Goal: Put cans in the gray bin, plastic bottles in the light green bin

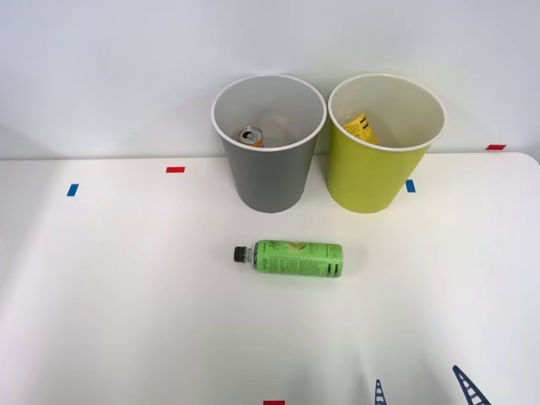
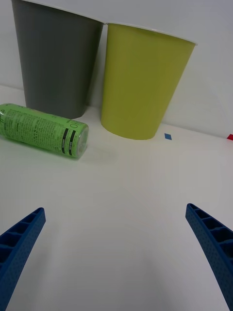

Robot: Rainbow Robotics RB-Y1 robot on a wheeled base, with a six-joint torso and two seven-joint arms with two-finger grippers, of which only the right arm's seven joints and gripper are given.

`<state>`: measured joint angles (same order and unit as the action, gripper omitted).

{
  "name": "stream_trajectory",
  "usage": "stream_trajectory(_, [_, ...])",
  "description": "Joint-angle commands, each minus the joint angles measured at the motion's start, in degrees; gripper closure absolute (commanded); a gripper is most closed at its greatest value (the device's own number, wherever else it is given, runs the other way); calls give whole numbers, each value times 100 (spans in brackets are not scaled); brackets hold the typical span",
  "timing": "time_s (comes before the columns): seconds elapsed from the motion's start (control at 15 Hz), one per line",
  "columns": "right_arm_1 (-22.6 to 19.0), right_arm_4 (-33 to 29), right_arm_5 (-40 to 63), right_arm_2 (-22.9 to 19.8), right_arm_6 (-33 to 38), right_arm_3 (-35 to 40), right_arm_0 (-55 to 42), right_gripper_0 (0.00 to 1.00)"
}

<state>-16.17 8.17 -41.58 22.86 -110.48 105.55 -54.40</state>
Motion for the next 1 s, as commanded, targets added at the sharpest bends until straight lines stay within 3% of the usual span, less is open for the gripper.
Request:
stream_trajectory(0.07, [0, 1, 1, 0, 0, 0, 0, 0])
stream_trajectory(1.0, [0, 1, 1, 0, 0, 0, 0, 0])
